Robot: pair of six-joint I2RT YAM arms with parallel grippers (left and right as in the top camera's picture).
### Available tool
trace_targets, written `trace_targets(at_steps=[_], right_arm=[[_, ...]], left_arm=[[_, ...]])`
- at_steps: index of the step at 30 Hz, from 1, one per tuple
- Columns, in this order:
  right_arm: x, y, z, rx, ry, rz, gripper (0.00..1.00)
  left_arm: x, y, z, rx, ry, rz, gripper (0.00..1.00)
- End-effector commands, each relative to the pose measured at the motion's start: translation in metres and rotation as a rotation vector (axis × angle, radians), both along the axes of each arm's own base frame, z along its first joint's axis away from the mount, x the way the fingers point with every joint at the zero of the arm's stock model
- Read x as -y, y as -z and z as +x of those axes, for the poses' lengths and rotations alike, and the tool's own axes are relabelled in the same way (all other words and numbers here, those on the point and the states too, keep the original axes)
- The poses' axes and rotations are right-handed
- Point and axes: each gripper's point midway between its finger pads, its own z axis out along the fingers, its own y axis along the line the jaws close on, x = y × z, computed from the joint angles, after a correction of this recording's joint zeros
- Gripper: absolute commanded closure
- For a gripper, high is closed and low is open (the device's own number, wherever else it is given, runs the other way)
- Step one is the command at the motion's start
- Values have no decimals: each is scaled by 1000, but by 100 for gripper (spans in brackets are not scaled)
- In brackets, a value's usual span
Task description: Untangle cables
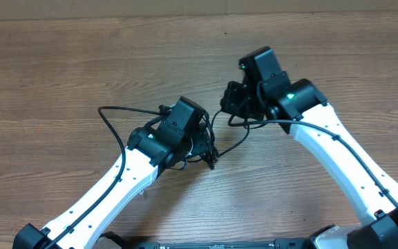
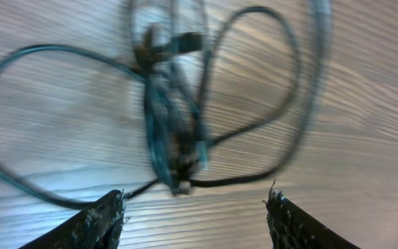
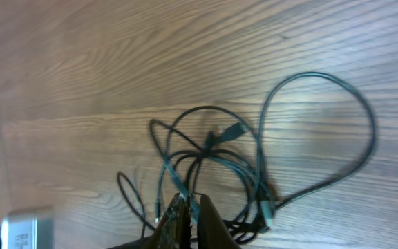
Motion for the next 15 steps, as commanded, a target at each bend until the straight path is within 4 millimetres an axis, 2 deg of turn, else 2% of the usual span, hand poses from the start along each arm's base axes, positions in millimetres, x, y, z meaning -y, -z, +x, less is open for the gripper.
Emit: trace_targets(at_steps=[1,2,5,10,13,15], right_arm=[[19,-18,8,34,55,2,90],[23,-17,9,28,64,0,84],[33,-13,7,2,81,-17,78],[41,-5,-5,-24,20,-80,70],[50,0,-8,-40,38,-126,70],[51,2,-11,-52,39,-135,70]], left_arm=[[-12,2,3,10,-57,62,32],[-10,3,2,10,-54,61,33],[-8,6,-1,3,-70,73,39],[-18,35,-6,-99,-329,58,34],[-8,53,4,-105,-355,31,36],[-1,63,14,-93,-356,23,43]])
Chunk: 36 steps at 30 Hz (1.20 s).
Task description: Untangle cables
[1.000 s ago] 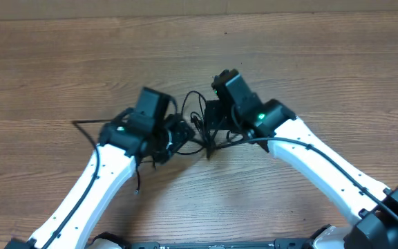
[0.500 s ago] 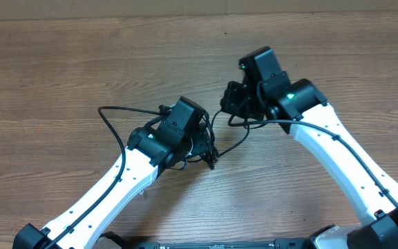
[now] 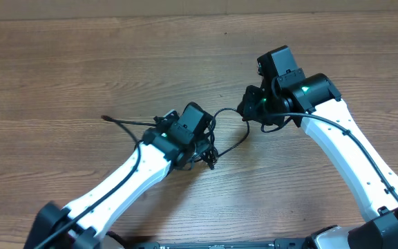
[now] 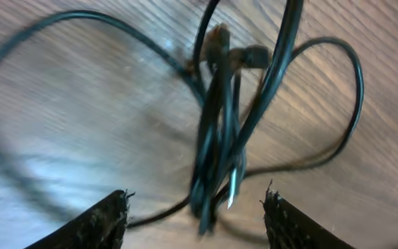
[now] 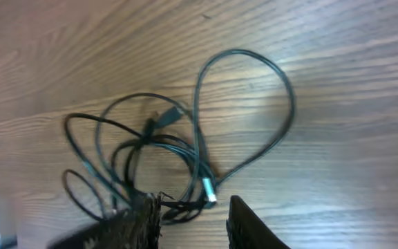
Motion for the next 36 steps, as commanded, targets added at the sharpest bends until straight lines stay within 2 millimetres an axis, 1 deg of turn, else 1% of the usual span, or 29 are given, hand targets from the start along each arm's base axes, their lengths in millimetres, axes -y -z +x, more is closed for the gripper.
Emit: trace_targets(at_steps=[1,2,4,5,6,8,9,11,12,14,16,18,21,23,24,27,33,36], right_arm=[[6,-17,3,58,-3,-22,70],[7,-16,1,49,-3,-25,69],[8,-15,-2,37,-3,-31,69],[9,-13,-4,26,-4,-35,69],[10,-12,-7,12,-4,-40,69],[13,-9,-15,-23,-5,-54,69],[15,-7,-19,-42,-6,-62,65],[17,-4,-27,-76,-13,-67,62],[10,-3,-34,-93,-63,-39,61],[-3,-4,-41,-108,-141,27,61],[-22,-6,-48,-102,-260,134,59],[-33,-7,-51,-89,-320,196,57],[-53,-9,-55,-37,-449,316,56],[-58,-9,-53,-22,-461,347,55],[-60,-7,-52,-12,-466,358,55],[-61,-3,-53,-13,-471,373,55],[-67,-2,-57,-14,-490,390,55],[-79,-5,-58,19,-530,396,55]], left_arm=[[5,27,12,-13,-84,1,50],[8,33,17,-8,-84,-3,65],[12,42,22,-5,-76,-1,91],[10,42,23,1,-68,9,96],[7,42,25,9,-64,24,96],[-1,33,30,34,-53,40,96],[-6,25,34,45,-54,38,96],[-18,2,39,71,-55,14,96],[-22,-13,42,96,-19,-5,96],[-26,-35,46,150,87,-41,96],[-31,-58,46,211,204,-76,96],[-31,-73,45,256,299,-116,96],[-32,-97,40,359,522,-180,96],[-33,-101,39,384,579,-205,96],[-36,-103,40,385,574,-239,95],[-33,-112,40,412,605,-307,96],[-17,-135,38,549,777,-382,96],[-10,-144,36,582,810,-429,96]])
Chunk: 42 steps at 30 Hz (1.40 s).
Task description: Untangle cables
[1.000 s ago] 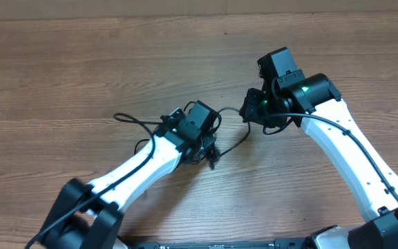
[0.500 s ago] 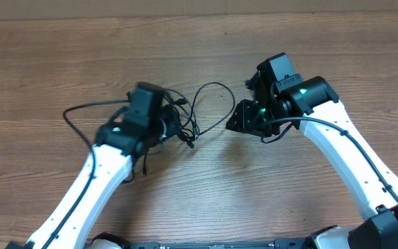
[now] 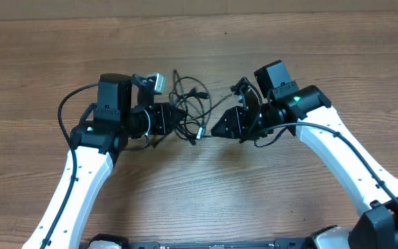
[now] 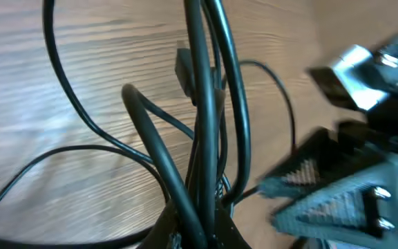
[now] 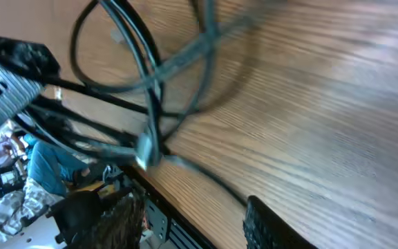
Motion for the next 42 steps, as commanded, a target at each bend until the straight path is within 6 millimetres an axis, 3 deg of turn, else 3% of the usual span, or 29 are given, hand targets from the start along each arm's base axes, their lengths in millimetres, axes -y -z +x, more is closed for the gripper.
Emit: trace_targets(at_steps=[1,6,9,11,12,13,15,18,22,26,29,31,33,37,39,42], right_arm=[[-16,-11,-7,59,-51,29,55],[12,14,22,69,220,-218,60],[19,16,34,83,316,-253,66],[38,22,49,105,452,-347,67],[55,27,56,115,549,-421,65],[59,28,57,115,574,-436,62],[49,27,52,88,537,-390,60],[43,26,50,106,475,-379,45],[86,31,60,167,610,-564,35],[126,37,55,107,735,-668,28],[136,39,54,69,758,-671,24],[129,40,53,57,704,-635,23],[110,39,51,63,572,-562,21],[38,20,28,91,141,-222,16],[24,13,18,83,67,-151,16],[20,12,13,67,54,-129,17]], left_arm=[[18,-31,-9,96,145,-100,96],[26,-40,-19,95,212,-167,95],[39,-62,-37,139,349,-284,95],[45,-78,-51,174,454,-374,96],[48,-87,-59,199,510,-418,95],[49,-95,-65,222,557,-454,95],[49,-95,-67,255,577,-453,95],[48,-93,-64,255,562,-437,95],[49,-104,-78,252,635,-513,96],[49,-103,-78,288,644,-501,95],[48,-88,-63,273,562,-414,96],[43,-70,-51,234,472,-319,96],[40,-59,-45,206,425,-266,96],[40,-54,-44,200,414,-246,96],[38,-50,-40,201,390,-213,96],[33,-42,-31,206,345,-156,96]])
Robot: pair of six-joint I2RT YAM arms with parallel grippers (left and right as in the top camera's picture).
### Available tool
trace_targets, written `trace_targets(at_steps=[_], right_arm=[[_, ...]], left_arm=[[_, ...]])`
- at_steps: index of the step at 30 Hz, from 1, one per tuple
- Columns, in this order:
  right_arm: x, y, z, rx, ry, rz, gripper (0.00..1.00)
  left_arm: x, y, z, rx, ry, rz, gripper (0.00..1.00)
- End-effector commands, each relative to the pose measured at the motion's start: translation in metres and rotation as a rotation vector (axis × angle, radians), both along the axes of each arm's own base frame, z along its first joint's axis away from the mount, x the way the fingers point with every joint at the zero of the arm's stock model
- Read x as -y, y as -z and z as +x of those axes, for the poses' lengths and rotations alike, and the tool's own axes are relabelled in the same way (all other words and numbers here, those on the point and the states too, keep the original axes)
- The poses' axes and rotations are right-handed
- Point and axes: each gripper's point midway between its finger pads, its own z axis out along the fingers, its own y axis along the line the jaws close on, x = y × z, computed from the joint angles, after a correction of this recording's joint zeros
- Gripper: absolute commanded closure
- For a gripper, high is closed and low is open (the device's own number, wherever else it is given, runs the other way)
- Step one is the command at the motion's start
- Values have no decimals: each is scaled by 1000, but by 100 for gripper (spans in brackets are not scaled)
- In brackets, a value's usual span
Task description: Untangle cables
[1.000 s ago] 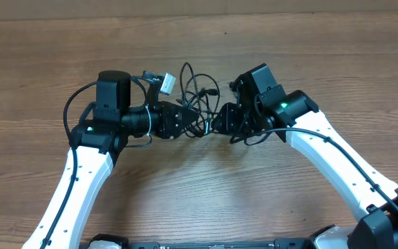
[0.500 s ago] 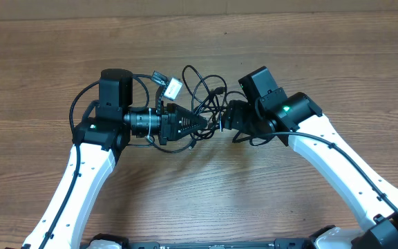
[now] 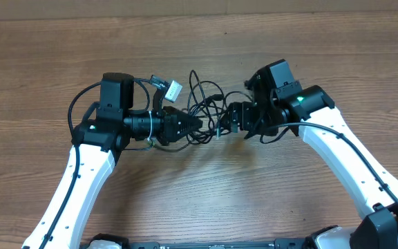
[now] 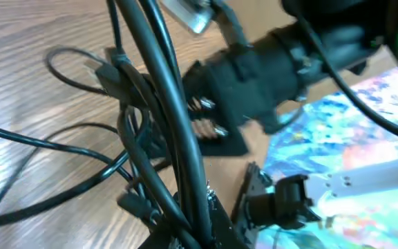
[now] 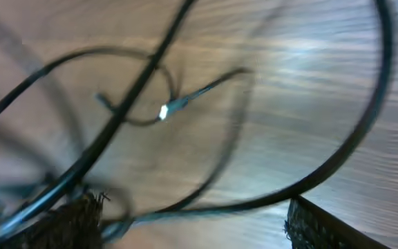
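The tangle of thin black cables (image 3: 203, 102) hangs between the two arms above the wooden table (image 3: 61, 55). My left gripper (image 3: 188, 126) points right and is shut on a bundle of strands (image 4: 159, 90); its closed tips (image 4: 200, 223) show low in the left wrist view. A white plug (image 3: 173, 88) sticks up near it. My right gripper (image 3: 228, 125) faces it from the right, close to the tangle. Its fingers (image 5: 81, 221) stand wide apart, open, and one blurred loop (image 5: 344, 149) runs across between them. The right gripper's black body (image 4: 254, 69) fills the left wrist view.
Only the wooden table lies under the arms. Each arm's own black wire loops beside it, one at the left (image 3: 74, 111), one under the right wrist (image 3: 275, 135).
The tangle and my left gripper, still shut on the bundle, sit slightly further right. My right gripper, still open, has turned and now has a cable loop between its fingers.
At first my right gripper was shut on a strand and the left hung open over the tangle on the table. Then both were open. Later the left was shut on the bundle, raised at upper left, the right open facing it. Now they nearly meet.
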Motion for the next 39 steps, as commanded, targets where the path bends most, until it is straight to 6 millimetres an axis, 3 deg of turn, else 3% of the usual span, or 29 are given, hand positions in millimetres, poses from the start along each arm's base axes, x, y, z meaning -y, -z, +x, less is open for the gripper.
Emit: trace_targets(at_steps=[1,3,5,10,14,15,17,18,20,23,25,28,31,35,37,39], right_arm=[[-23,-12,-16,-11,-142,136,23],[-31,-17,-21,-18,-177,186,41],[-34,-19,-22,-13,-191,196,48],[-38,-22,-12,58,-217,198,41],[-30,-17,5,133,-184,119,41],[-30,-17,7,139,-183,117,47],[-31,-18,6,136,-181,123,69],[-31,-17,5,129,-179,124,87],[-31,-16,1,108,-182,128,96],[-36,-17,-17,34,-209,170,96],[-47,-22,-31,-7,-252,221,96],[-57,-24,-43,-28,-292,243,96],[-67,-24,-54,-35,-332,245,96],[-83,-28,-57,9,-380,260,94],[-87,-32,-50,50,-383,277,69],[-91,-36,-44,89,-388,291,61]], left_arm=[[-8,-6,12,82,-67,68,96],[-8,-7,12,79,-68,62,95],[-6,-11,12,75,-63,40,95],[7,-38,-7,104,81,-109,95],[9,-43,-15,96,121,-147,96],[10,-44,-16,96,125,-151,96],[9,-43,-14,98,116,-142,96],[9,-41,-12,100,107,-134,96],[7,-37,-7,104,79,-107,96],[-3,-18,16,60,-80,7,95],[-21,0,40,-60,-300,94,95],[-41,13,59,-172,-519,146,94],[-52,19,67,-272,-652,135,96],[-42,20,62,-328,-656,117,96],[-30,25,52,-302,-594,159,96],[-14,28,39,-256,-500,202,96]])
